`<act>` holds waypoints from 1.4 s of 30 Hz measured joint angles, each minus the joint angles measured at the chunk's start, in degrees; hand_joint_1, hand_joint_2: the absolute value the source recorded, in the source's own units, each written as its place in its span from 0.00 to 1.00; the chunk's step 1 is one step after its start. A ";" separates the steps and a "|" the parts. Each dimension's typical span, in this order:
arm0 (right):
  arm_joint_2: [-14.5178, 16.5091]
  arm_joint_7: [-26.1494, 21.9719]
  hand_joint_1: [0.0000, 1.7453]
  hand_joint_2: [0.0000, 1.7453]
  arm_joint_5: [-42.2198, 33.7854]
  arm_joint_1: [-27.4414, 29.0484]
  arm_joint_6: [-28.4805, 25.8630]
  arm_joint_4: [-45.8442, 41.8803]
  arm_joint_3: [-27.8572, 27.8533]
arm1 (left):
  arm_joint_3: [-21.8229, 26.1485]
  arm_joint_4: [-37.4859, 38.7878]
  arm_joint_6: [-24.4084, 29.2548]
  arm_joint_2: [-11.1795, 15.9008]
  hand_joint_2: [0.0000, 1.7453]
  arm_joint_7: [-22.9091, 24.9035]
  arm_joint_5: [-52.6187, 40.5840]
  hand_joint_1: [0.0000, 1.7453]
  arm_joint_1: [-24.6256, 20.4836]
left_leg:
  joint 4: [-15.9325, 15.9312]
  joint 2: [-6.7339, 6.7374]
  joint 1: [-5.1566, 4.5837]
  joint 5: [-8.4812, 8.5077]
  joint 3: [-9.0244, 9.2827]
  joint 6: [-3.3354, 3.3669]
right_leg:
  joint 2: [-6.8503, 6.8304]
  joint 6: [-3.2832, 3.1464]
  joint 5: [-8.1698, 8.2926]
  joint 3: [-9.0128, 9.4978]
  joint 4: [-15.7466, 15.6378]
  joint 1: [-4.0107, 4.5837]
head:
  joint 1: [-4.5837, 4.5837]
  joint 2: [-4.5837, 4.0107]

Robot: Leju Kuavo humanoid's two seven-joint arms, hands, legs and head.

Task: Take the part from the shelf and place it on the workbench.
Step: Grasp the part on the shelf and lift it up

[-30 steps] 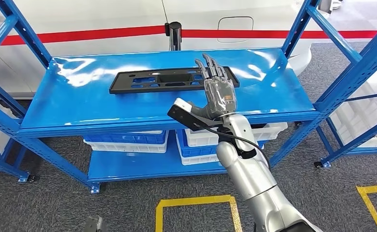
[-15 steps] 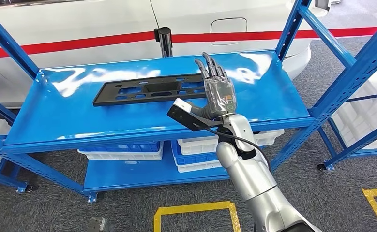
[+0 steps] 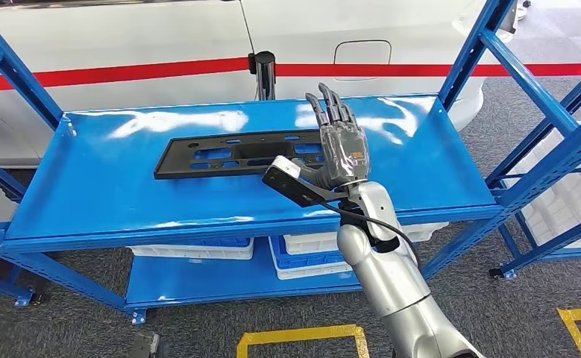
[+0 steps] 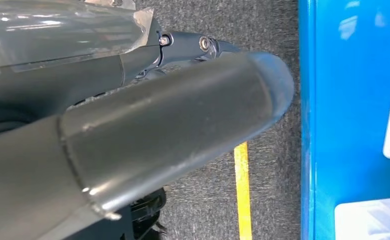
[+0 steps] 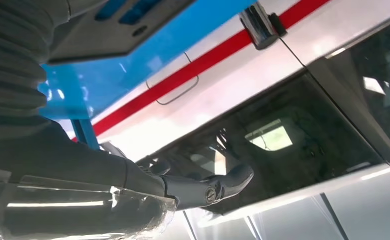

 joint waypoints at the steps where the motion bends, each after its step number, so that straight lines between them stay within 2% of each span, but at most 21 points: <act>1: -0.06 0.10 0.00 1.00 0.25 0.61 -0.01 -0.39 -0.03 | 0.01 0.01 0.03 -0.08 0.00 0.08 -0.02 0.00 0.06 | 0.02 -0.08 0.03 -0.36 0.40 -0.18 | -0.04 0.63 1.21 -0.19 -1.31 -0.17 | 0.01 0.00; 3: -0.08 0.39 0.00 1.00 0.79 1.56 -0.01 -1.38 -0.05 | 0.01 0.01 0.07 -0.26 0.00 0.15 -0.03 0.00 0.12 | 0.06 -0.19 0.09 -1.24 1.44 -0.72 | -0.25 2.16 5.91 2.08 -9.04 -0.66 | 0.04 0.00; 4: -0.07 0.54 0.00 1.00 1.01 1.90 -0.01 -1.83 -0.06 | 0.02 0.01 0.09 -0.33 0.00 0.18 -0.03 0.00 0.11 | 0.16 -0.21 0.07 -1.73 1.95 -1.06 | -0.41 2.29 7.48 3.35 -12.90 -0.73 | 0.09 0.00; 5: -0.05 0.66 0.00 1.00 1.14 2.16 -0.01 -2.19 -0.07 | 0.01 0.01 0.09 -0.36 0.00 0.20 -0.03 0.00 0.08 | 0.22 -0.19 0.01 -2.20 2.19 -1.44 | -0.55 1.87 8.30 4.37 -15.35 -0.70 | 0.11 -0.01; 6: -0.05 0.74 0.00 1.00 1.21 2.46 -0.01 -2.50 -0.09 | 0.01 0.01 0.09 -0.38 0.00 0.23 -0.03 0.00 0.05 | 0.39 -0.15 -0.06 -2.54 2.37 -1.85 | -0.60 1.08 8.53 4.82 -16.47 -0.61 | 0.14 -0.01; 7: -0.04 0.81 0.00 1.00 1.26 2.71 -0.02 -2.80 -0.13 | 0.01 0.01 0.09 -0.39 0.00 0.26 -0.03 0.00 0.05 | 0.57 -0.11 -0.09 -2.80 2.52 -2.18 | -0.56 0.08 8.19 5.08 -16.54 -0.46 | 0.14 0.00; 9: 0.05 0.91 0.00 1.00 1.36 3.11 -0.01 -3.52 -0.20 | 0.00 0.00 0.15 -0.40 0.00 0.27 -0.03 0.00 0.04 | 1.32 0.00 0.11 -3.30 2.49 -2.81 | -0.41 -1.05 8.45 5.85 -16.61 -0.66 | 0.13 0.00; 11: 0.26 0.92 0.00 1.00 1.55 3.25 0.08 -4.24 -0.25 | 0.00 -0.02 0.26 -0.39 0.00 0.29 -0.03 0.00 -0.02 | 5.15 0.12 0.38 -4.70 0.55 -3.43 | -0.36 -1.81 8.06 6.80 -16.66 -0.84 | 0.03 0.00; 14: 0.65 0.80 0.00 1.00 1.95 3.89 0.39 -5.06 -0.33 | 0.01 0.00 0.49 -0.39 0.00 0.50 0.06 0.00 0.15 | 15.55 0.21 0.57 -8.13 -6.25 -4.13 | -0.30 -2.58 7.08 7.74 -16.67 -0.51 | -0.07 -0.01; 15: 0.76 0.75 0.00 1.00 2.08 4.21 0.53 -5.23 -0.36 | 0.04 0.01 0.60 -0.39 0.00 0.58 0.12 0.00 0.30 | 16.93 0.21 0.57 -8.12 -7.82 -4.11 | -0.22 -2.63 6.74 8.08 -16.67 -0.36 | -0.10 -0.01; 16: 0.88 0.70 0.00 1.00 2.18 4.45 0.73 -5.36 -0.37 | 0.09 0.01 0.71 -0.38 0.00 0.63 0.21 0.00 0.43 | 15.96 0.21 0.52 -6.73 -8.27 -3.88 | -0.12 -2.64 6.36 8.56 -16.68 -0.18 | -0.10 -0.01; 17: 1.02 0.66 0.00 1.00 2.25 4.55 0.93 -5.49 -0.39 | 0.14 0.01 0.81 -0.35 0.00 0.67 0.27 0.00 0.53 | 12.94 0.21 0.42 -4.29 -7.61 -3.42 | -0.03 -2.63 5.95 9.14 -16.69 0.01 | -0.09 -0.01; 18: 1.16 0.59 0.00 1.00 2.27 4.57 1.09 -5.59 -0.40 | 0.20 0.01 0.89 -0.29 0.00 0.64 0.32 0.00 0.58 | 8.93 0.22 0.23 -1.51 -6.31 -2.73 | 0.04 -2.62 5.55 9.69 -16.74 0.13 | -0.08 0.00; 19: 1.28 0.51 0.00 1.00 2.22 4.49 1.21 -5.67 -0.40 | 0.28 0.01 0.93 -0.15 0.00 0.52 0.35 0.00 0.59 | 5.45 0.24 -0.03 0.37 -5.07 -2.05 | 0.06 -2.57 5.23 10.18 -16.82 0.29 | 0.08 0.00; 20: 1.37 0.37 0.00 1.00 2.04 4.42 1.32 -5.73 -0.42 | 0.37 0.01 1.02 -0.02 0.00 0.30 0.33 0.00 0.59 | 3.04 0.23 -0.31 1.29 -4.11 -1.43 | 0.06 -2.46 5.00 10.42 -16.90 0.26 | 0.16 0.00; 22: 1.46 -0.08 0.00 1.00 1.33 4.49 1.66 -5.88 -0.43 | 0.60 0.01 1.44 0.19 0.00 -0.05 0.28 0.00 0.72 | 1.70 0.19 -0.78 1.22 -3.32 -0.77 | 0.03 -2.02 4.74 10.58 -17.15 0.17 | 0.12 0.00; 23: 1.51 -0.32 0.00 1.00 0.92 4.62 1.86 -6.08 -0.43 | 0.70 0.02 1.72 0.20 0.00 -0.10 0.25 0.00 0.88 | 1.17 0.17 -0.84 1.55 -2.93 -0.83 | 0.01 -1.87 4.67 10.66 -17.23 0.18 | -0.06 0.00; 26: 1.57 -0.68 0.00 1.00 0.18 4.81 2.17 -6.82 -0.46 | 1.11 0.04 2.18 0.22 0.00 0.16 0.19 0.00 1.26 | 0.10 0.13 -0.84 2.21 -2.25 -2.00 | -0.03 -1.54 4.81 11.19 -17.80 0.52 | -0.05 0.00; 27: 1.55 -0.82 0.00 1.00 0.01 4.87 2.22 -7.00 -0.46 | 1.27 0.04 2.27 0.22 0.00 0.45 0.18 0.00 1.29 | 0.04 0.06 -0.94 2.12 -2.21 -2.16 | -0.05 -1.41 4.80 11.27 -18.05 0.49 | 0.00 0.00; 38: 0.73 -2.84 0.00 1.00 -1.30 7.56 2.23 -11.24 -0.13 | 2.72 1.01 5.83 0.80 0.00 8.80 -1.08 0.00 3.53 | 0.20 -0.11 -1.37 1.59 -2.20 -1.59 | -0.18 -1.12 4.49 11.31 -18.62 0.38 | 0.00 0.01; 42: 0.13 -4.90 0.00 1.00 -3.16 9.72 2.19 -15.06 0.90 | 3.05 1.74 7.54 1.39 0.00 13.90 -2.11 0.00 5.05 | 0.21 -0.10 -1.38 1.57 -2.09 -1.53 | -0.18 -1.10 4.50 11.53 -18.62 0.29 | -0.02 0.00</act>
